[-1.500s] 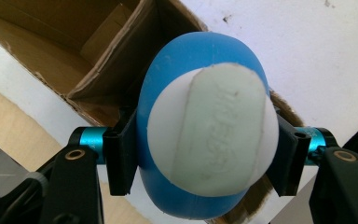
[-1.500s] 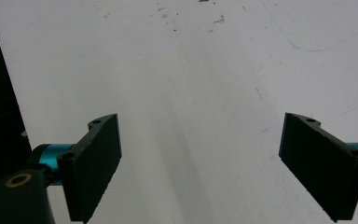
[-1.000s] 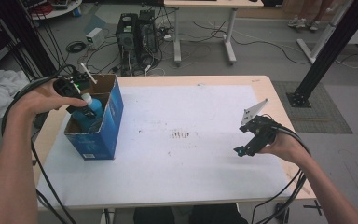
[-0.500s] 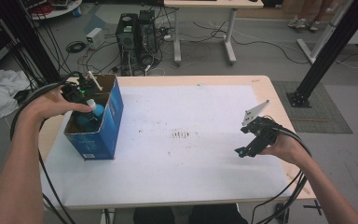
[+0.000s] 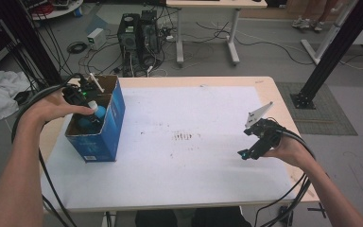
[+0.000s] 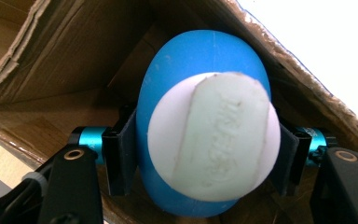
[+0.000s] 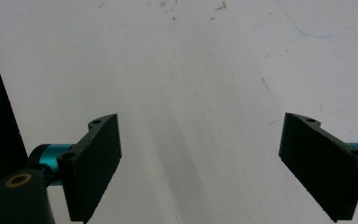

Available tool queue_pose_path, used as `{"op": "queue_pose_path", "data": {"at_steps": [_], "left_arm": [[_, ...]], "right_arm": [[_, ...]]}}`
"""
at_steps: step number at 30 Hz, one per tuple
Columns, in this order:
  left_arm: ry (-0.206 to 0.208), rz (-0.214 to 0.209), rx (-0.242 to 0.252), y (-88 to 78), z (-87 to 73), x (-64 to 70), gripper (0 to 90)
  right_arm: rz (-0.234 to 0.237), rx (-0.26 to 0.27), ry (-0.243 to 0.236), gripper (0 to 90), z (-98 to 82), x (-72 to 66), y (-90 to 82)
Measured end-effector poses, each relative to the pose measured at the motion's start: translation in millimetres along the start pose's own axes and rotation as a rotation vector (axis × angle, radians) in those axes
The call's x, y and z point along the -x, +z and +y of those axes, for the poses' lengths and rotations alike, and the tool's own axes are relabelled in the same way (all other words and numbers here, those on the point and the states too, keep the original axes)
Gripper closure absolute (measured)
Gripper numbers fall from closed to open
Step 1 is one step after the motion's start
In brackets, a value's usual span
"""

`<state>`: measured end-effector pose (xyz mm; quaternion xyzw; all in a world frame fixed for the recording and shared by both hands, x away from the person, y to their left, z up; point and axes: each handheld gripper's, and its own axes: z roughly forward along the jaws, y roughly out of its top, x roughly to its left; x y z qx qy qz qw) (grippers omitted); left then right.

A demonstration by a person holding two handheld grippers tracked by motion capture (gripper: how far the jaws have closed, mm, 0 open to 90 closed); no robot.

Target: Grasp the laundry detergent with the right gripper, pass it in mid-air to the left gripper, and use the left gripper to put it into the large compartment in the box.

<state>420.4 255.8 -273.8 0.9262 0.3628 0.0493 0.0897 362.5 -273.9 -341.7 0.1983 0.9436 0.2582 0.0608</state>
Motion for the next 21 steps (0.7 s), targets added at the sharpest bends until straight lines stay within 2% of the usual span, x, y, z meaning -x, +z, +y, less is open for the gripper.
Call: {"op": "queue_pose_path", "data": {"at_steps": [15, 21], "left_arm": [[0.010, -0.007, -0.019, 1.1, 1.7, 1.8, 30.8], [0.017, 0.006, -0.008, -6.7, 3.1, 2.7, 30.9]], "right_arm": [[0.001, -0.008, 0.000, 12.1, 0.7, -1.3, 1.6], [-0.002, -0.008, 0.003, 12.1, -0.6, -0.9, 0.6]]}}
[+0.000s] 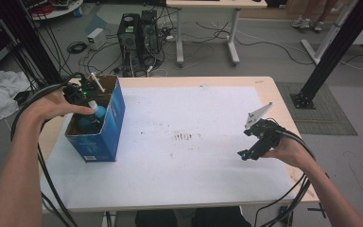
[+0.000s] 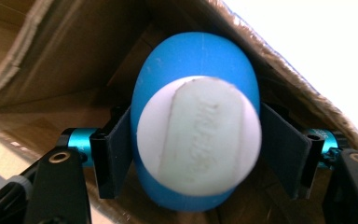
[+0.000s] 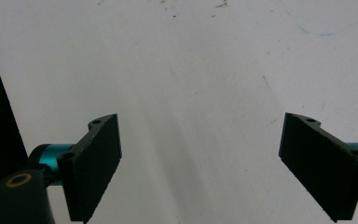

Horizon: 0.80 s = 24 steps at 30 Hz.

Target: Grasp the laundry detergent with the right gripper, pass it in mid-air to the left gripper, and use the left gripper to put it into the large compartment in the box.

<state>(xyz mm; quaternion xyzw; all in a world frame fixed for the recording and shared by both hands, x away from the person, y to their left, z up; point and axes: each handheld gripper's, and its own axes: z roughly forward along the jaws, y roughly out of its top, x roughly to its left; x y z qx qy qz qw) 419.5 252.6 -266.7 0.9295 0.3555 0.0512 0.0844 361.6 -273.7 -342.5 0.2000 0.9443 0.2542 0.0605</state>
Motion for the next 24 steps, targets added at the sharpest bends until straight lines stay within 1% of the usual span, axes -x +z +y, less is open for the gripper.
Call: {"op": "queue_pose_path", "data": {"at_steps": [7, 9, 12, 13, 14, 15, 16, 17, 19, 24], "left_arm": [[0.020, 0.030, 0.007, -18.3, 4.3, 1.5, 30.8], [0.021, 0.044, 0.005, -24.6, 4.9, 1.1, 30.9], [0.026, 0.061, 0.017, -36.2, 6.3, 2.7, 30.8], [0.026, 0.061, 0.017, -36.2, 6.3, 2.7, 30.8], [0.042, 0.078, 0.025, -47.6, 9.6, 6.3, 30.8], [0.042, 0.084, 0.033, -52.1, 11.2, 8.3, 30.8], [0.042, 0.084, 0.033, -52.1, 11.2, 8.3, 30.8], [0.053, 0.094, 0.046, -60.2, 15.3, 12.4, 30.8], [0.078, 0.097, 0.060, -68.2, 21.7, 18.7, 30.9], [0.148, 0.083, 0.090, -81.1, 41.6, 37.4, 30.8]], "right_arm": [[-0.004, 0.004, 0.002, 12.1, -0.3, 0.3, -0.9], [-0.004, 0.003, -0.001, 12.1, -0.4, 0.2, -1.4], [-0.005, 0.004, 0.002, 12.1, -0.7, 0.3, -2.3], [-0.005, 0.004, 0.002, 12.1, -0.7, 0.3, -2.3], [-0.008, 0.005, 0.003, 12.1, -0.9, 0.8, -2.6], [-0.008, 0.005, 0.003, 12.1, -0.9, 0.8, -2.6], [-0.008, 0.005, 0.003, 12.1, -0.9, 0.8, -2.6], [-0.009, 0.005, 0.002, 12.1, -0.8, 0.9, -2.6], [-0.009, 0.007, 0.001, 12.1, -0.1, 0.8, -2.5], [-0.008, 0.005, -0.001, 12.1, 0.9, 0.7, -2.8]]}}
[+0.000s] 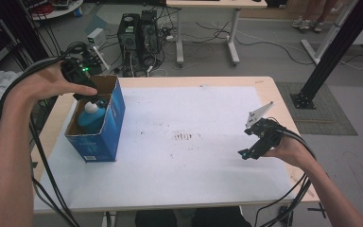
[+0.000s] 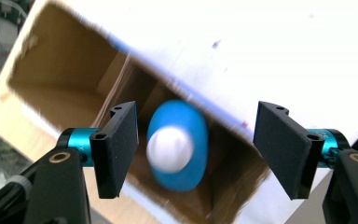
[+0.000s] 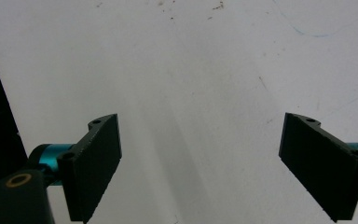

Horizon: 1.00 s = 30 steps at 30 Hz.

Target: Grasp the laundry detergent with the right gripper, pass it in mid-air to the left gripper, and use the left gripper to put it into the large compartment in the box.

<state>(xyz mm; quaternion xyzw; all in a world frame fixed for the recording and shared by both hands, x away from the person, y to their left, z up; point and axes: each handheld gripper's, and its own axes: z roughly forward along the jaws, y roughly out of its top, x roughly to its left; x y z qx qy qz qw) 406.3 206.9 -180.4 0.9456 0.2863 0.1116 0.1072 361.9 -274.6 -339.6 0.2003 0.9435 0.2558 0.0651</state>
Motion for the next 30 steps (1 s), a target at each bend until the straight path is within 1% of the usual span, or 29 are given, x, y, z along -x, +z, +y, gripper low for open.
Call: {"op": "queue_pose_path", "data": {"at_steps": [4, 6, 10, 11, 14, 15, 16, 17, 18, 19, 20, 21, 22, 24, 27, 30], "left_arm": [[0.051, -0.007, 0.000, -2.2, 18.8, 11.6, 30.9], [0.073, -0.022, 0.009, -1.6, 27.4, 16.9, 30.9], [0.123, -0.045, 0.025, 3.1, 45.3, 30.0, 30.9], [0.128, -0.050, 0.031, 5.3, 49.7, 33.4, 30.8], [0.146, -0.071, 0.033, 15.4, 61.5, 42.6, 30.8], [0.158, -0.076, 0.029, 19.1, 65.2, 45.3, 30.8], [0.160, -0.085, 0.029, 23.6, 68.5, 48.6, 30.9], [0.170, -0.091, 0.026, 28.1, 71.6, 51.2, 30.8], [0.170, -0.098, 0.022, 32.0, 74.4, 54.1, 30.8], [0.171, -0.102, 0.023, 36.4, 77.2, 56.6, 29.4], [0.173, -0.102, 0.024, 40.3, 79.7, 59.2, 21.5], [0.177, -0.112, 0.030, 43.7, 82.1, 61.3, 19.3], [0.183, -0.123, 0.037, 47.0, 84.2, 64.0, 19.3], [0.191, -0.130, 0.047, 52.6, 88.0, 69.4, 19.3], [0.212, -0.148, 0.042, 61.5, 92.6, 77.6, 19.3], [0.221, -0.165, 0.045, 71.0, 96.5, 86.4, 19.3]], "right_arm": [[-0.003, 0.001, 0.004, 12.1, 0.2, -0.4, -1.0], [-0.005, 0.002, 0.003, 12.1, 0.3, -0.6, -1.9], [-0.008, 0.001, 0.003, 12.1, 0.8, -0.5, -3.0], [-0.009, 0.000, 0.006, 12.1, 1.1, -0.5, -3.2], [-0.010, 0.002, 0.006, 12.1, 1.9, -0.2, -3.0], [-0.010, 0.001, 0.006, 12.1, 2.1, -0.4, -3.0], [-0.009, -0.001, 0.007, 12.1, 2.3, -0.9, -2.9], [-0.008, 0.001, 0.001, 12.1, 2.4, -0.6, -2.7], [-0.008, -0.003, 0.002, 12.1, 2.5, -0.9, -2.9], [-0.009, -0.002, 0.003, 12.1, 2.5, -0.9, -3.0], [-0.011, -0.003, 0.008, 12.1, 2.4, -1.1, -3.3], [-0.012, -0.002, 0.008, 12.1, 2.3, -0.8, -3.6], [-0.011, 0.001, 0.007, 12.1, 2.1, -0.5, -3.9], [-0.014, 0.001, 0.008, 12.1, 2.0, -0.4, -4.5], [-0.013, -0.001, 0.006, 12.1, 1.9, 0.0, -5.3], [-0.019, -0.003, 0.015, 12.1, 2.0, -0.2, -5.7]]}}
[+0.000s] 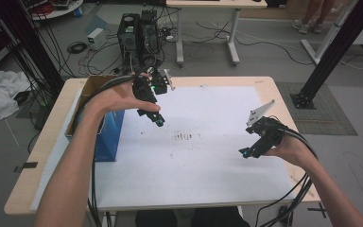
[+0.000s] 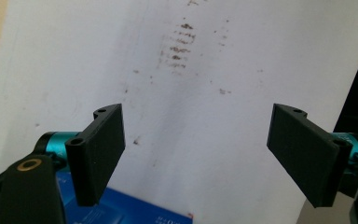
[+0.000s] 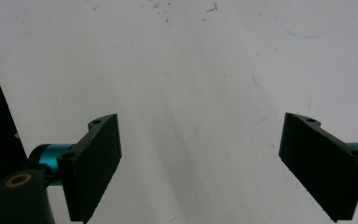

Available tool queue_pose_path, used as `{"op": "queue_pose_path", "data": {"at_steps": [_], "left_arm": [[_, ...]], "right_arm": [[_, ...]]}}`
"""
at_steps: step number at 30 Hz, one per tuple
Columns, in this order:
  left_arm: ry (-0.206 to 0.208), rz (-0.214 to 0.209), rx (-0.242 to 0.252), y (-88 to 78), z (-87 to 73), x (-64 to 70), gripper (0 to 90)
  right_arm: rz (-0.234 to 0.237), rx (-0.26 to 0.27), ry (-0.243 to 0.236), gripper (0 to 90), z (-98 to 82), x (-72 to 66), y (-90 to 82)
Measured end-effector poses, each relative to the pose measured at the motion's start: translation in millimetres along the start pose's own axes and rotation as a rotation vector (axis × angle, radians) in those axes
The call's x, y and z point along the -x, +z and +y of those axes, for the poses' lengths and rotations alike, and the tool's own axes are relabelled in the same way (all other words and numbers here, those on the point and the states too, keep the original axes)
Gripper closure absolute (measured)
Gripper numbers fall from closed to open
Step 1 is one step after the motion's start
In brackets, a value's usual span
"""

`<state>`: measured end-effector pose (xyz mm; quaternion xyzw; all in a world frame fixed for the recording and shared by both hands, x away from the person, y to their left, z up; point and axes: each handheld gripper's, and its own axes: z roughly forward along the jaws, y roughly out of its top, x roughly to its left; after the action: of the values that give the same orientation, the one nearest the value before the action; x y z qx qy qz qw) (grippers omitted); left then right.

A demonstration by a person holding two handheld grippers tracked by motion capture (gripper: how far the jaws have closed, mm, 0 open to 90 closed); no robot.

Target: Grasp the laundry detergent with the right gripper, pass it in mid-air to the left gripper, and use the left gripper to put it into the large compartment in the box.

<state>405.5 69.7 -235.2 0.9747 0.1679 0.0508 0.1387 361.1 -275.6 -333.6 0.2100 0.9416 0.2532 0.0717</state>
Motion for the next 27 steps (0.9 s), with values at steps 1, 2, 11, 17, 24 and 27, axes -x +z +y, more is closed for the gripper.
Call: {"op": "queue_pose_path", "data": {"at_steps": [1, 2, 11, 17, 24, 27], "left_arm": [[0.008, -0.007, -0.006, 3.7, 1.4, 2.0, 19.3], [0.014, -0.012, -0.010, 7.3, 2.6, 3.7, 19.3], [0.026, -0.038, -0.022, 33.2, 5.8, 14.7, 19.3], [0.021, -0.050, -0.034, 48.7, 5.5, 19.5, 19.3], [0.023, -0.048, -0.050, 57.6, 4.6, 22.4, 19.3], [0.023, -0.047, -0.052, 57.6, 4.4, 22.3, 19.3]], "right_arm": [[-0.001, -0.002, 0.000, 12.1, 0.1, 0.1, 0.1], [-0.002, -0.002, 0.002, 12.1, 0.2, 0.1, 0.0], [-0.005, 0.000, 0.006, 12.1, -0.1, 1.0, -2.6], [-0.008, -0.007, 0.008, 12.1, 0.4, 2.1, -5.4], [-0.010, -0.010, 0.013, 12.1, -1.5, 3.6, -5.9], [-0.011, -0.005, 0.015, 12.1, -1.7, 4.1, -5.5]]}}
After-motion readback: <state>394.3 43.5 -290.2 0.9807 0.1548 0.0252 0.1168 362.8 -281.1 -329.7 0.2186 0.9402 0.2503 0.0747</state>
